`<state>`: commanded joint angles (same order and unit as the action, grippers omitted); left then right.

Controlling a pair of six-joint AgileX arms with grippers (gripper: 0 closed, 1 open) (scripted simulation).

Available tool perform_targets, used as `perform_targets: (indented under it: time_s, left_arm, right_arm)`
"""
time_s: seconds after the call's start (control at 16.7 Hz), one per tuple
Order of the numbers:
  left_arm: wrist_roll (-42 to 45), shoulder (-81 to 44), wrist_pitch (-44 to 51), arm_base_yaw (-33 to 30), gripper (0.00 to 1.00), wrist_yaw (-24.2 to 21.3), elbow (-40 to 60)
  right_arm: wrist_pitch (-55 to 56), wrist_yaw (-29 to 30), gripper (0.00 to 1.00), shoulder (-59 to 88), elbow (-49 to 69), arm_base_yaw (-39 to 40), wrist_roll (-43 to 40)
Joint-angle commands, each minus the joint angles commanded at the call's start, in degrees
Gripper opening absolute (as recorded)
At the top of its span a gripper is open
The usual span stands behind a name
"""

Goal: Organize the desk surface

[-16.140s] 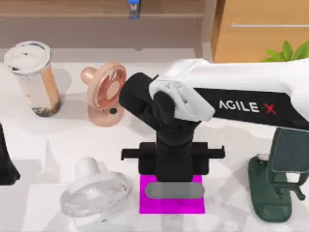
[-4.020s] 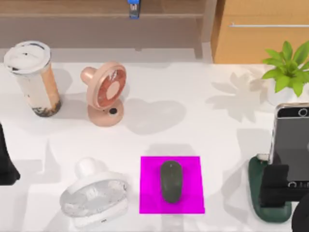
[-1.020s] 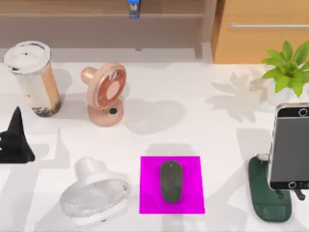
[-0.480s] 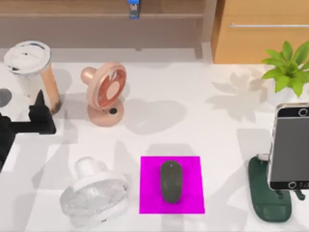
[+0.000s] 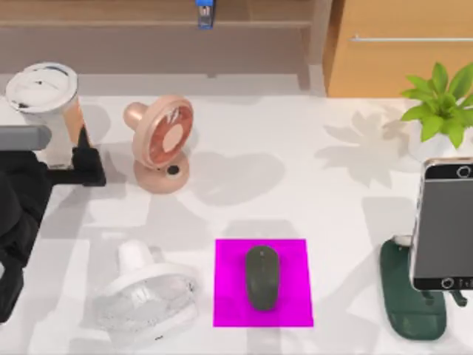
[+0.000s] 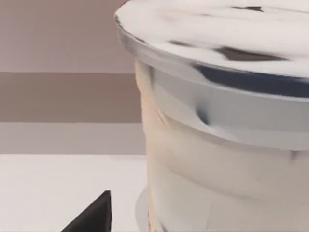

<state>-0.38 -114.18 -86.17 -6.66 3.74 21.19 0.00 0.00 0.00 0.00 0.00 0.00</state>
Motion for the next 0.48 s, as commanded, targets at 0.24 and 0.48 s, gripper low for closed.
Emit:
perform_targets:
  time_s: [0.24,0.48]
  left_arm:
    - [0.09,-2.5,-2.2,0.07,1.0,0.03,1.54]
    - [0.07,-2.43,-1.98,0.13,1.0,-0.01,1.54]
  right_arm:
    - [0.0,0.0,1.0,0.0,0.0,0.0,0.0]
    - [0.0,0.0,1.0,0.0,0.0,0.0,0.0]
